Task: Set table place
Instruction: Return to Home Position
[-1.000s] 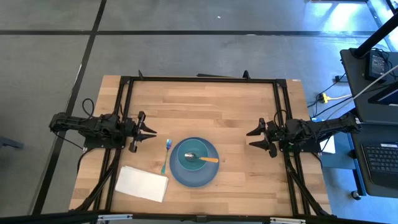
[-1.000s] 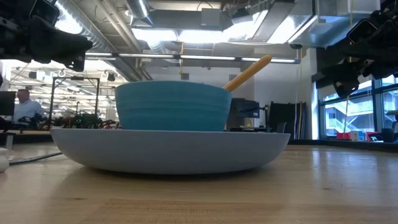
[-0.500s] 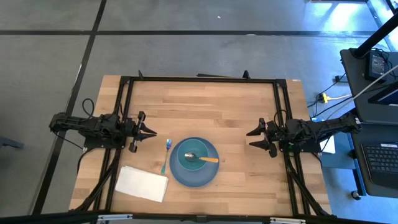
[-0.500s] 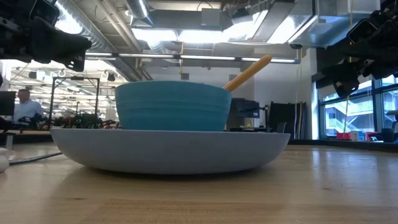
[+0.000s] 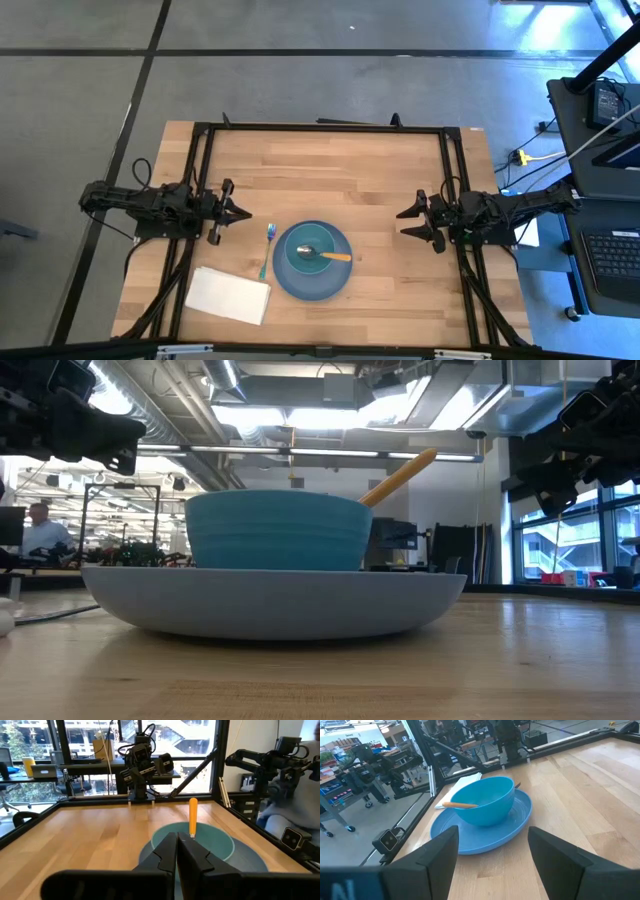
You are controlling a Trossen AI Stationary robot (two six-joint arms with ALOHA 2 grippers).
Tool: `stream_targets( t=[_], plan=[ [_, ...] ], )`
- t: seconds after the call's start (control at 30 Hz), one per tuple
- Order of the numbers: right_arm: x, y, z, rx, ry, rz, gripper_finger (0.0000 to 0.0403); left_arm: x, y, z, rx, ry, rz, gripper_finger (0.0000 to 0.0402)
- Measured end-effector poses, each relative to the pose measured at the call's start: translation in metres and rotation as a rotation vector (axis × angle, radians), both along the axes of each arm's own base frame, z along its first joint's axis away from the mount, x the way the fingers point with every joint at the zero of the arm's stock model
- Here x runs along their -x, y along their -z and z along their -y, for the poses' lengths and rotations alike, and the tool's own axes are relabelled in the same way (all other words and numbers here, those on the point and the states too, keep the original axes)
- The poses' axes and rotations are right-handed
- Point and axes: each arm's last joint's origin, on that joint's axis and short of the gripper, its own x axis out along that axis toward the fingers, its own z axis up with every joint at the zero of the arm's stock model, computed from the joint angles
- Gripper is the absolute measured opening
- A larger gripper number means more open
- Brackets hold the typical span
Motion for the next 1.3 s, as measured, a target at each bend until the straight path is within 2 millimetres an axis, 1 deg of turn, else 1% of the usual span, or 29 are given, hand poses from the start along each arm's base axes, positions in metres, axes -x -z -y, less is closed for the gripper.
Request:
stream_targets(
  t=[0.27, 0.8, 1.3],
  plan=[
    [0.0000, 0.0000, 0.0000, -0.001, 0.000, 0.000, 0.0241, 0.0000, 0.0000, 0.0000, 0.000, 0.000, 0.000, 0.0002],
    [0.0000, 0.0000, 0.0000, -0.001, 0.000, 0.000, 0.0241, 0.0000, 0.0000, 0.0000, 0.000, 0.000, 0.000, 0.0039],
    [0.0000, 0.0000, 0.0000, -0.001, 0.000, 0.000, 0.0241, 0.0000, 0.0000, 0.0000, 0.000, 0.000, 0.000, 0.0061]
  ],
)
